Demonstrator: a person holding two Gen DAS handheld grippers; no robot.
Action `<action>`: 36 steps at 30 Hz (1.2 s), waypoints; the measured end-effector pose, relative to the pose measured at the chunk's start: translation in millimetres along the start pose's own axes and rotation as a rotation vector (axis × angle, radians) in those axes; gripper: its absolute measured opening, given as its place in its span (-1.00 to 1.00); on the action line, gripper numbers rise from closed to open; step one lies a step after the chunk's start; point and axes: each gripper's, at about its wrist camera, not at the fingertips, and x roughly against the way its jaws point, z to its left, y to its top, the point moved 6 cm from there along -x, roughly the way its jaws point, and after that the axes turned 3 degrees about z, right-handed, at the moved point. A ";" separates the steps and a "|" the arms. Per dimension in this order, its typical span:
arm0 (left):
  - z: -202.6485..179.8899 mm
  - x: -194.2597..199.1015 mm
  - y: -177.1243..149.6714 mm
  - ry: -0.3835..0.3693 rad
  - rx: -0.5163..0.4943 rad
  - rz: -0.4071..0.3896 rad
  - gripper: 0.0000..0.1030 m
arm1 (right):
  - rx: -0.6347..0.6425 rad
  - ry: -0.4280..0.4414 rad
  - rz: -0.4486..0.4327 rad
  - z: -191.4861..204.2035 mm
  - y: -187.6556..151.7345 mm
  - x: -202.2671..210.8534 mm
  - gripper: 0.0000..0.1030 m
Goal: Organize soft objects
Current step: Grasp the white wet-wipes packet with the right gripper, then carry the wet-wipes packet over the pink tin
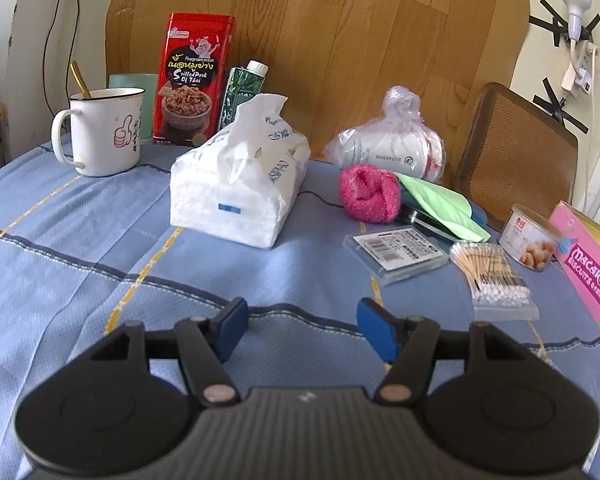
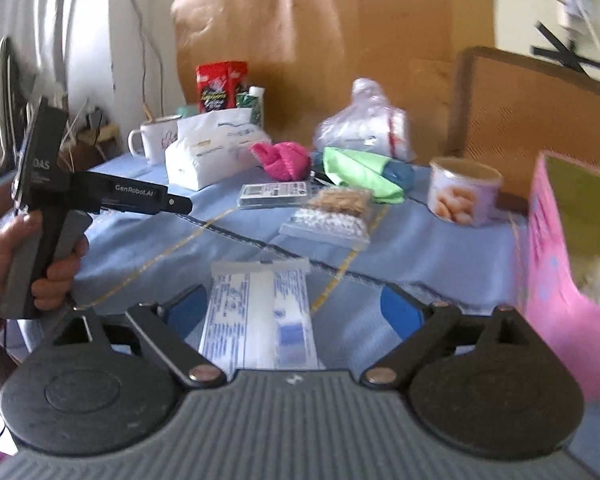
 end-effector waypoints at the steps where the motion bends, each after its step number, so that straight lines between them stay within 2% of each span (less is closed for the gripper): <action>1: -1.2 0.2 0.1 -0.009 -0.005 0.001 0.20 | -0.015 0.002 0.002 -1.5 -5.8 4.3 0.85; 4: -9.2 2.8 -2.5 -0.021 -0.019 0.018 0.21 | -0.044 -0.002 0.012 -4.9 -19.1 11.4 0.85; 9: -48.1 18.5 -22.2 -0.156 -0.043 0.079 0.21 | -0.028 0.027 0.008 3.1 -30.0 12.0 0.85; 16: -96.3 35.4 -48.9 -0.313 -0.040 0.256 0.04 | 0.037 0.023 0.012 14.3 -32.3 -3.0 0.85; 19: -115.6 36.5 -56.5 -0.308 -0.093 0.243 -0.06 | 0.071 -0.009 0.013 17.4 -39.1 -15.2 0.71; 20: -121.8 35.6 -57.7 -0.307 -0.112 0.238 -0.23 | 0.096 -0.020 0.001 21.3 -40.4 -16.2 0.59; 23: -136.5 34.3 -56.7 -0.285 -0.146 0.233 -0.21 | 0.109 -0.040 -0.018 25.5 -40.3 -15.4 0.57; 25: -148.5 36.8 -49.6 -0.324 -0.151 0.234 -0.27 | 0.082 -0.064 -0.055 17.2 -36.5 -7.5 0.57; 28: -181.9 48.5 -27.7 -0.400 -0.209 0.180 -0.38 | 0.074 -0.128 -0.156 2.7 -21.4 16.3 0.57; 29: -196.3 51.2 -21.5 -0.437 -0.237 0.169 -0.57 | 0.079 -0.161 -0.191 -3.2 -15.4 25.5 0.57; 31: -235.8 55.2 -10.4 -0.532 -0.297 0.168 -0.58 | 0.087 -0.198 -0.234 -16.2 -5.2 41.2 0.57; 34: -292.6 55.8 -3.0 -0.569 -0.417 0.113 -0.58 | 0.076 -0.280 -0.279 -37.3 1.9 59.4 0.57; 36: -321.0 50.5 0.3 -0.590 -0.451 0.106 -0.58 | 0.054 -0.328 -0.311 -55.8 4.9 73.3 0.57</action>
